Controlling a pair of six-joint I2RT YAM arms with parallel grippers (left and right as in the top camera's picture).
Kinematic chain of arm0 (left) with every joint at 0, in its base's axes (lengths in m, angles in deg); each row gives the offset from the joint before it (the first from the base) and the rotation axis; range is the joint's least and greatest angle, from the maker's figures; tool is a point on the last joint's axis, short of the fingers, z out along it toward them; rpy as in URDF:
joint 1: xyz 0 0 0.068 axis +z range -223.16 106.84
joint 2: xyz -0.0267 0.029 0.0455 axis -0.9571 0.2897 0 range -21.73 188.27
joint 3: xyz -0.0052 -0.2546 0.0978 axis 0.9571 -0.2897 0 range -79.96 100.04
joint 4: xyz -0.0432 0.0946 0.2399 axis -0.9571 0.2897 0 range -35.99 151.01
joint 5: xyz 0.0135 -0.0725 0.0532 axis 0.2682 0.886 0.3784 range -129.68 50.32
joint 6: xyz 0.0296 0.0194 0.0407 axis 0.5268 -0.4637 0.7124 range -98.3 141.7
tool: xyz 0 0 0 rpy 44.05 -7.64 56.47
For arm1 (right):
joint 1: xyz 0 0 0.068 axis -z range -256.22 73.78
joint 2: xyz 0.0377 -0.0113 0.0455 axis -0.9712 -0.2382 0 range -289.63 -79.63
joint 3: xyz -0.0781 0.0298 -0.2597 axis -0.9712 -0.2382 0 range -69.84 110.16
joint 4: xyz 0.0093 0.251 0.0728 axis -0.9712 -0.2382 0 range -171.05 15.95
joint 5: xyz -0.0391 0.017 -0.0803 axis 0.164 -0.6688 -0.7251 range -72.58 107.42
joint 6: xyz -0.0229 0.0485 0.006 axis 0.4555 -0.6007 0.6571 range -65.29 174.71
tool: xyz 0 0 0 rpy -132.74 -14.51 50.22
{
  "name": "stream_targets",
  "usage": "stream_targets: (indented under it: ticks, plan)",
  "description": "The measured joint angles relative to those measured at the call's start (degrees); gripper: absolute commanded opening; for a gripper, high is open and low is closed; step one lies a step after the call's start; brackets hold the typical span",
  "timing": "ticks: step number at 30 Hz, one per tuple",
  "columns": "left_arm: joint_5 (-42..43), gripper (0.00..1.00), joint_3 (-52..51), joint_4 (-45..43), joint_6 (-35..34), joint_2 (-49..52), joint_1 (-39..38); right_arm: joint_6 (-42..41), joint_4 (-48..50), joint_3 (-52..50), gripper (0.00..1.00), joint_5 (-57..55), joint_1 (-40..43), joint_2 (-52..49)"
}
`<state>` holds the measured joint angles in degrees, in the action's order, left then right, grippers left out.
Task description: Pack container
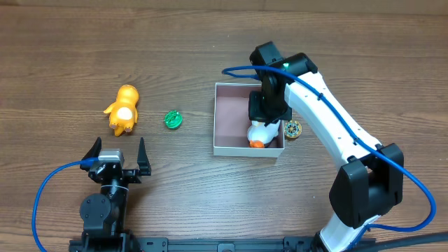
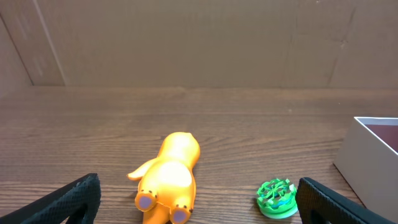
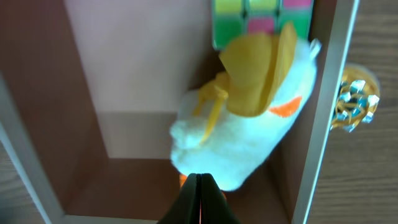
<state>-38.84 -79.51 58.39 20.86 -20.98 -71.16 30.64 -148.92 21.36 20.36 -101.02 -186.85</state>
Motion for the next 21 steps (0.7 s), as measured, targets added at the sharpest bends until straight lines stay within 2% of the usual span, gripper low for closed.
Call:
stream_targets:
  ticks: [21]
  plan:
    - [0.0,1.0,0.0,0.0,0.0,0.0,0.0,3.08,0.85,-0.92,0.04,5.14,0.0,0.0]
